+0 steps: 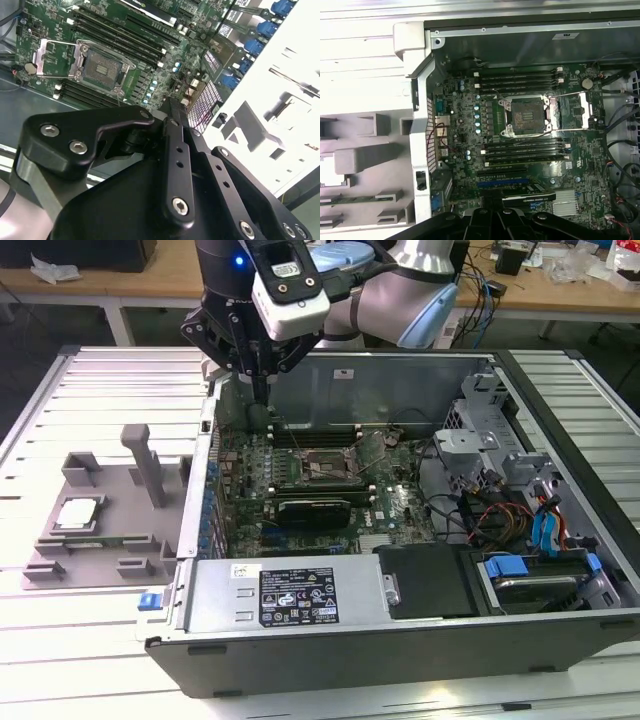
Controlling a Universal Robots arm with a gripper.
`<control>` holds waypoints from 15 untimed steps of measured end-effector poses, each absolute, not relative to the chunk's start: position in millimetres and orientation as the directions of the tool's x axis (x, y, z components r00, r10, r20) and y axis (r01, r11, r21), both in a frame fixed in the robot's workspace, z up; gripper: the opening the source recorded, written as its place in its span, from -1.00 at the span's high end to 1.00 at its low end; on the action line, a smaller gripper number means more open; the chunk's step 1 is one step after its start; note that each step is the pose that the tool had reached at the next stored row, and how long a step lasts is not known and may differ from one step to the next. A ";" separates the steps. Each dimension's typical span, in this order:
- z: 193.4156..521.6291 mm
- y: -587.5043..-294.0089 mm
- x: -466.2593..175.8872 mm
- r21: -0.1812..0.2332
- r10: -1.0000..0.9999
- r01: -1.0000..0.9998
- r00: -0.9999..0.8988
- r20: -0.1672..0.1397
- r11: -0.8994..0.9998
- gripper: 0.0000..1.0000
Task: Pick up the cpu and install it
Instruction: 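Reach for the cpu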
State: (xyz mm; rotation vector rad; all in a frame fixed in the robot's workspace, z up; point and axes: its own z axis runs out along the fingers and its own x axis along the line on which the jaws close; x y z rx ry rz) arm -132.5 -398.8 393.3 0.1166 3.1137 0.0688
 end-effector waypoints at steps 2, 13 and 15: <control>393.3 -398.8 -133.8 0.045 0.075 0.074 -0.997 -0.023 0.996 0.79; 393.3 -398.8 -140.8 0.045 0.075 0.074 -0.997 -0.023 0.996 0.79; 393.3 -398.8 -142.6 0.045 0.075 0.074 -0.997 -0.023 0.996 0.79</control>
